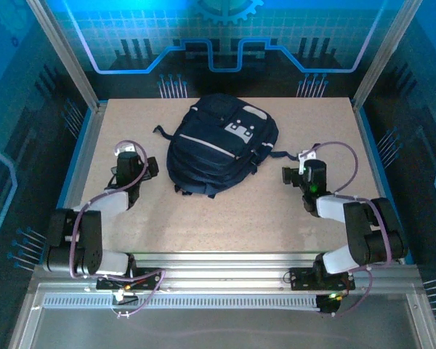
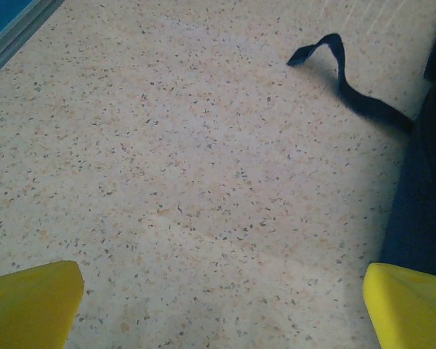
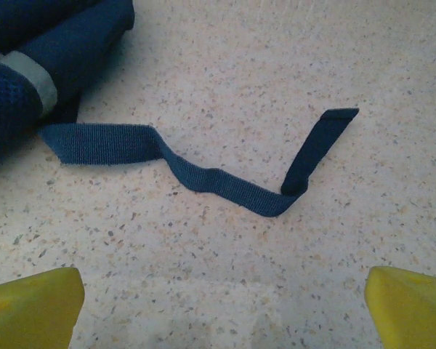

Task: Pack books, pencil case, and school supplies into a backpack

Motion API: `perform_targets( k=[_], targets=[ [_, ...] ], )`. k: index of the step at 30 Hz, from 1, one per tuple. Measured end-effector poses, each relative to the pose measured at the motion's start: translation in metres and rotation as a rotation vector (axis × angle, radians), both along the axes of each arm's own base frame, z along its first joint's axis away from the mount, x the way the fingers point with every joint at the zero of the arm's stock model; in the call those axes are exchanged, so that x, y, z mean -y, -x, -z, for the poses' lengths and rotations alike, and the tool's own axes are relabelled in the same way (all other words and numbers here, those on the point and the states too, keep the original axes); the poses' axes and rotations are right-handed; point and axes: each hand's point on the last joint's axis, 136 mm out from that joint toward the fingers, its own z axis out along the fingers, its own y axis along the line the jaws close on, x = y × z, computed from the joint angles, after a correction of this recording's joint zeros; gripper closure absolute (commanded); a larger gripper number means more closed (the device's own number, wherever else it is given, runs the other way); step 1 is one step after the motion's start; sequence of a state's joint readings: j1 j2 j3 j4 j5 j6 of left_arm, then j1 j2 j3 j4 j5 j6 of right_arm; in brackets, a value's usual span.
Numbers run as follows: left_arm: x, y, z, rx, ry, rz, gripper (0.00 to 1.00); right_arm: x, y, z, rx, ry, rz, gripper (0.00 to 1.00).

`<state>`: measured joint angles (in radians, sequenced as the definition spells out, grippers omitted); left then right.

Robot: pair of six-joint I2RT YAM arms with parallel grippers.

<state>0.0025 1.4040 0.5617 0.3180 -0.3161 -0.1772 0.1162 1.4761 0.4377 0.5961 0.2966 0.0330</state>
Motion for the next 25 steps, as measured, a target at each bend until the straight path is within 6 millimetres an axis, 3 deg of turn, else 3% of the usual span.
perform_targets(
  k=[3, 7, 11, 13, 15, 25],
  targets=[
    [0.001, -0.010, -0.002, 0.034, -0.011, 0.031, 0.01, 0.000, 0.000, 0.004, 0.016, -0.011, -0.006, 0.00],
    [0.010, -0.014, -0.006, 0.114, -0.010, 0.091, 0.01, -0.001, -0.004, -0.005, 0.060, -0.019, -0.014, 0.00],
    [0.013, -0.002, 0.008, 0.190, -0.032, 0.111, 0.01, -0.002, -0.007, -0.010, 0.082, -0.023, -0.016, 0.00],
    [0.015, 0.014, 0.031, 0.158, -0.038, 0.114, 0.01, -0.003, -0.007, -0.010, 0.086, -0.026, -0.021, 0.00],
    [0.014, 0.024, 0.038, 0.156, -0.045, 0.115, 0.01, -0.003, -0.007, -0.011, 0.087, -0.027, -0.022, 0.00],
    [0.014, 0.001, 0.004, 0.282, -0.062, 0.113, 0.01, -0.004, -0.007, -0.011, 0.086, -0.030, -0.027, 0.00]
  ],
)
